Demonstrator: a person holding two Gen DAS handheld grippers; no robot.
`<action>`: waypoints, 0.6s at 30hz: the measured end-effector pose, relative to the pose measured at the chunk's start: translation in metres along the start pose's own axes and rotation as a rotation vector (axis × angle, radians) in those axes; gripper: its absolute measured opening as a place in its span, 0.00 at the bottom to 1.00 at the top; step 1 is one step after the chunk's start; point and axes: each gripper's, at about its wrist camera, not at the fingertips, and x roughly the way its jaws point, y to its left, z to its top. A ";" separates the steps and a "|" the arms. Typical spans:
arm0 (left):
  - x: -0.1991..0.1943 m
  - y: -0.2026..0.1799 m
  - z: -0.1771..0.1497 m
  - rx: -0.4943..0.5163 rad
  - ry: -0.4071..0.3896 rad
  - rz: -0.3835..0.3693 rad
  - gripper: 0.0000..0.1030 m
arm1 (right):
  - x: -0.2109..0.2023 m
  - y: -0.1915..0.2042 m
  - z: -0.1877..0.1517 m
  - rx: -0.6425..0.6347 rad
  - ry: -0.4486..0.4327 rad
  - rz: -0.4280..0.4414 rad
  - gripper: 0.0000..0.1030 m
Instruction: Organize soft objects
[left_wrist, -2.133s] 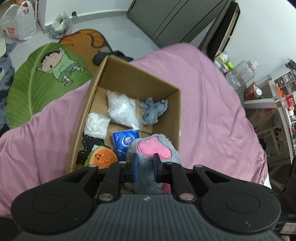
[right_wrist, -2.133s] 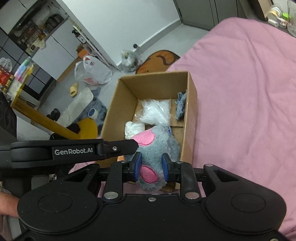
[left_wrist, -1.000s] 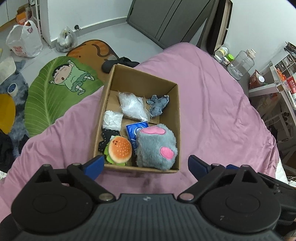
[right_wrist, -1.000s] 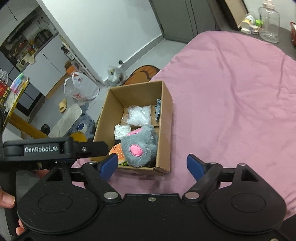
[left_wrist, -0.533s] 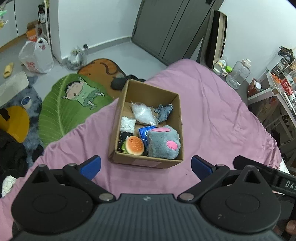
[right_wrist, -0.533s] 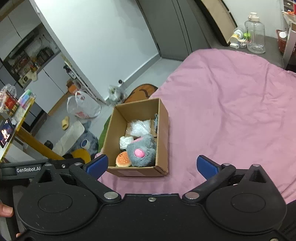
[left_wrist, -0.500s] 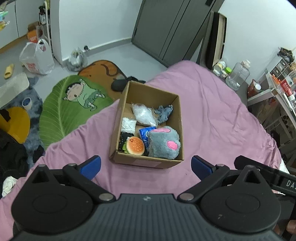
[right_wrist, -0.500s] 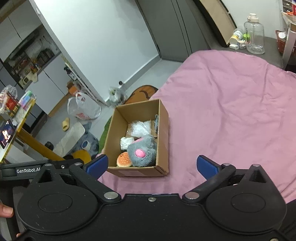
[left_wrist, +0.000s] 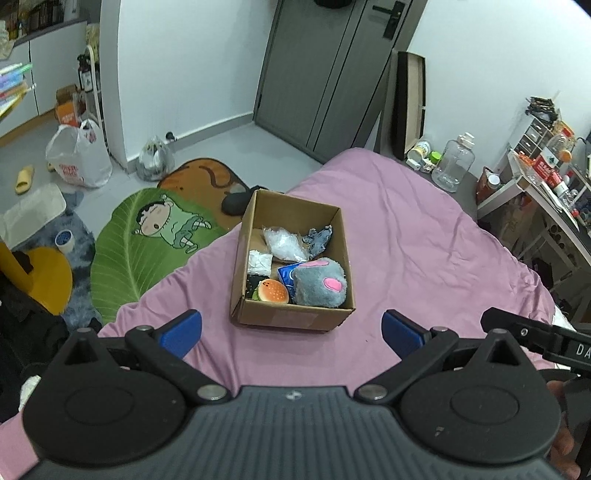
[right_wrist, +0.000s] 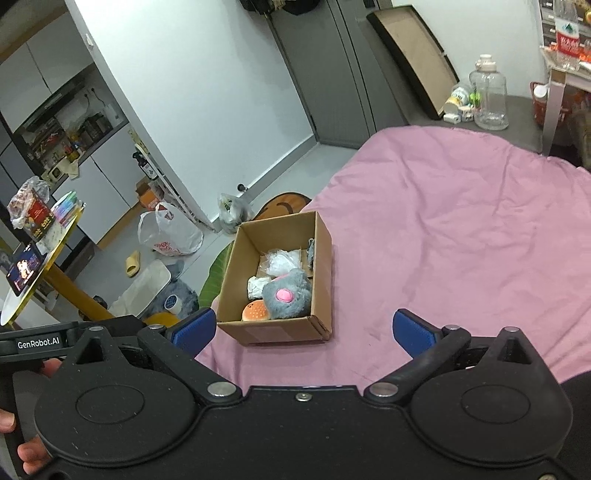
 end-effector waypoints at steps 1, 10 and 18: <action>-0.003 -0.001 -0.002 0.005 -0.006 0.000 1.00 | -0.004 0.000 -0.002 -0.003 -0.005 -0.002 1.00; -0.039 -0.011 -0.012 0.066 -0.071 0.017 1.00 | -0.039 0.008 -0.010 -0.039 -0.052 -0.031 1.00; -0.067 -0.009 -0.035 0.059 -0.103 0.024 1.00 | -0.064 0.018 -0.026 -0.075 -0.079 -0.047 1.00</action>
